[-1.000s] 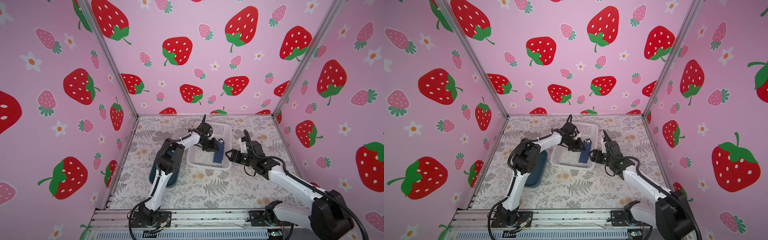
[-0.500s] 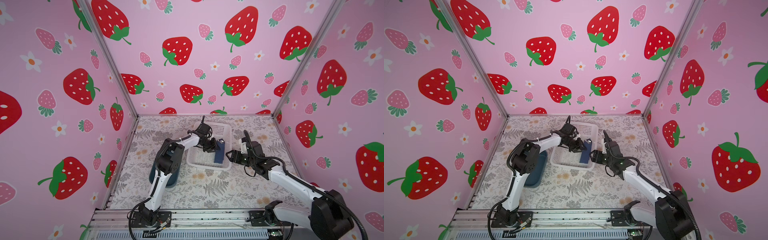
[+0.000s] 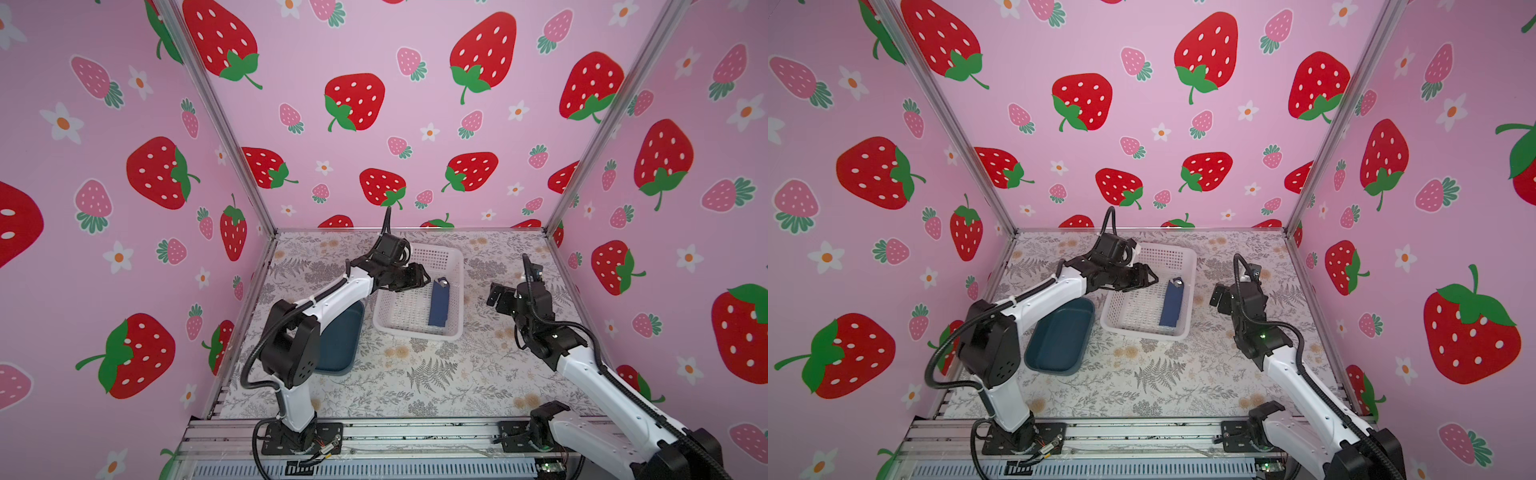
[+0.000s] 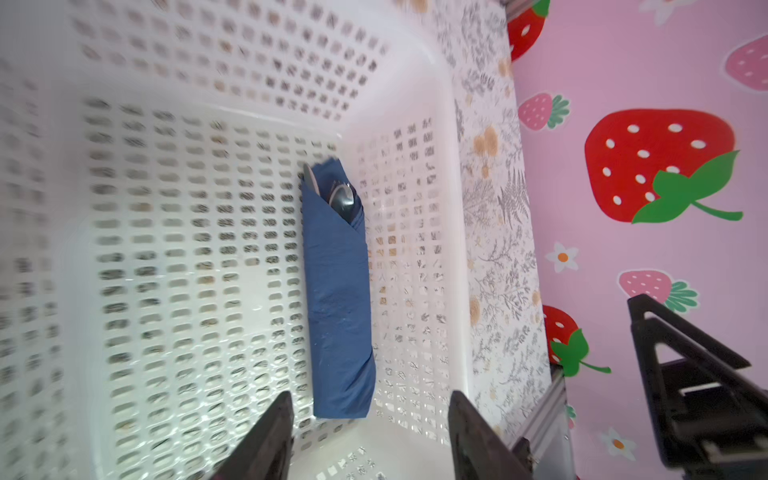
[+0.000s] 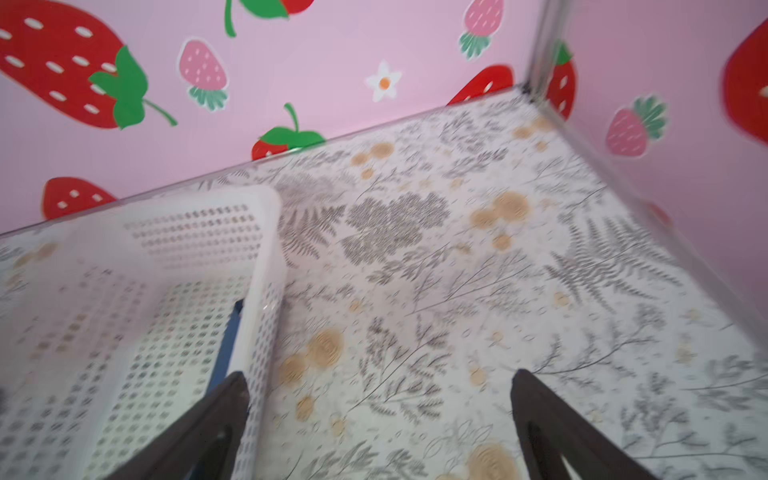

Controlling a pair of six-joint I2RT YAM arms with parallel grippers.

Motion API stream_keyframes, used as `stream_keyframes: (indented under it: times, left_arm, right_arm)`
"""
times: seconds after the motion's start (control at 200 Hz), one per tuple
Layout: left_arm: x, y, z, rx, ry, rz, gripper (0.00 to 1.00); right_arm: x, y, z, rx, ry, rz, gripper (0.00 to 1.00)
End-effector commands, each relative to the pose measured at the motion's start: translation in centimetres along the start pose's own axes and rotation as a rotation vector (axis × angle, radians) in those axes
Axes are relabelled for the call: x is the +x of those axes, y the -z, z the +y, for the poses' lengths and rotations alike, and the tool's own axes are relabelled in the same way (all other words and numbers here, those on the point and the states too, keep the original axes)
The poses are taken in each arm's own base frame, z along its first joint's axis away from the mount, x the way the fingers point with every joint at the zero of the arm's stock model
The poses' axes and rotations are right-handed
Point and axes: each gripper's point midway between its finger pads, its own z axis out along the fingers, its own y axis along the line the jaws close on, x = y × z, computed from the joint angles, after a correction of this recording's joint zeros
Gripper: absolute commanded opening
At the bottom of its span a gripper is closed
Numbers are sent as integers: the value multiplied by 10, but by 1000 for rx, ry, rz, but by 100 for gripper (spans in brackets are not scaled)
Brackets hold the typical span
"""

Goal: Place the utensils on the paper napkin and roll it up

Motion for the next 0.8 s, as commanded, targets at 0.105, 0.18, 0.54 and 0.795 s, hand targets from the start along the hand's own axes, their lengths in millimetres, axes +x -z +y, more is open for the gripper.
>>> stream_keyframes:
  times: [0.105,0.18,0.54,0.795]
  left_arm:
    - [-17,89,77,-389,-114,-303,70]
    - [-18,124,107,-475,-82,-403,78]
    - [0,237,252,-960,67,-659,99]
    - [4,227,306,-1011,63,-657,99]
  right_arm:
    - [3,-12,-62,307,173,-190,100]
    - [13,-26,-72,323,195,-185,100]
    - [23,-66,-62,147,274,-259,100]
    - [42,-76,-49,1,301,-304,100]
